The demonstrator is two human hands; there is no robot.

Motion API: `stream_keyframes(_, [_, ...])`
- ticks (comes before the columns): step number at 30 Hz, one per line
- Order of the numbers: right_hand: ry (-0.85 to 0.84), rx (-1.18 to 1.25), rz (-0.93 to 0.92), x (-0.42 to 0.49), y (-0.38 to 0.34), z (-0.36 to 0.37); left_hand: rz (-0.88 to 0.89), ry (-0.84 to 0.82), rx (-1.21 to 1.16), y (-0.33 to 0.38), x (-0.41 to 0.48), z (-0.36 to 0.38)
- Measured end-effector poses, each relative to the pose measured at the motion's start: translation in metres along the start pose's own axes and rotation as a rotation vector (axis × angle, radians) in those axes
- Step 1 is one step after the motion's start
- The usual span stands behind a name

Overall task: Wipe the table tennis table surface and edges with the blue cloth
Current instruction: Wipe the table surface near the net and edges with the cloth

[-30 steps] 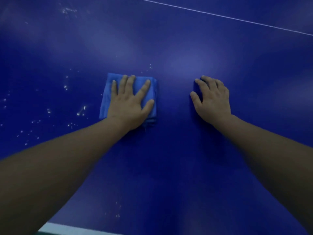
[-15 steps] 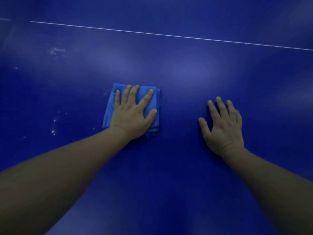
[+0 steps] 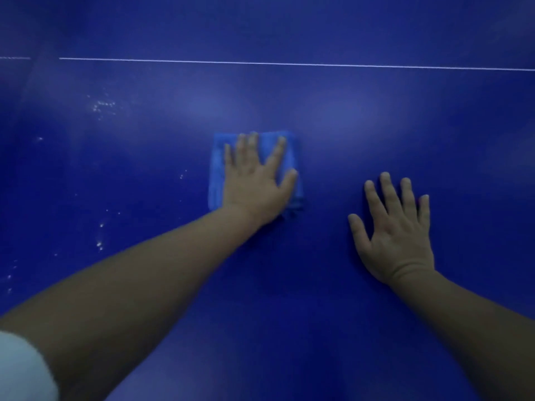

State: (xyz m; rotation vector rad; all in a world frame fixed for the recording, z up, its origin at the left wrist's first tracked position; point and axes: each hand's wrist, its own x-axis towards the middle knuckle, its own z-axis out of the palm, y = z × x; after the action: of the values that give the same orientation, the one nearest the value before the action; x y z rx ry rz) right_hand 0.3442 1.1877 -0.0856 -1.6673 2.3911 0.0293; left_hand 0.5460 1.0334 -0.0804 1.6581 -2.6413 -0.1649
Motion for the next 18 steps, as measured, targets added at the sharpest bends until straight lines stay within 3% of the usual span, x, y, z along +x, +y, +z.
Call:
stream_keyframes(3, [-0.003,0.014,-0.006,0.001,-0.003,-0.003,0.537,-0.022,-0.078,0.044,-0.054,0.011])
stream_keyframes(4, [-0.010,0.021,-0.003,0.002,-0.002,-0.005,0.621,-0.046,-0.074,0.040,-0.055,0.009])
stream_keyframes(5, [-0.022,0.018,-0.001,0.002,-0.002,-0.006,0.611,-0.018,-0.056,0.028,-0.041,0.007])
stream_keyframes(6, [-0.033,0.008,0.003,0.001,-0.003,-0.006,0.493,0.020,-0.033,0.011,-0.022,0.003])
stream_keyframes(8, [-0.036,-0.002,0.008,0.000,-0.003,-0.005,0.049,0.009,-0.039,-0.033,0.020,-0.009])
stream_keyframes(10, [-0.045,-0.008,0.009,0.001,-0.003,-0.005,-0.176,-0.011,-0.013,-0.051,0.021,-0.006])
stream_keyframes(11, [-0.052,-0.014,0.007,0.001,-0.002,-0.005,-0.121,0.027,-0.015,-0.046,0.008,0.000])
stream_keyframes(15, [-0.065,0.029,0.069,0.005,-0.010,-0.007,0.548,-0.042,0.011,-0.022,-0.032,0.006])
stream_keyframes(16, [-0.063,0.074,0.116,0.010,-0.019,-0.008,0.531,-0.023,0.043,-0.032,-0.013,0.002])
stream_keyframes(18, [-0.051,0.136,0.223,0.020,-0.040,-0.007,0.139,-0.019,0.031,-0.056,0.033,-0.010])
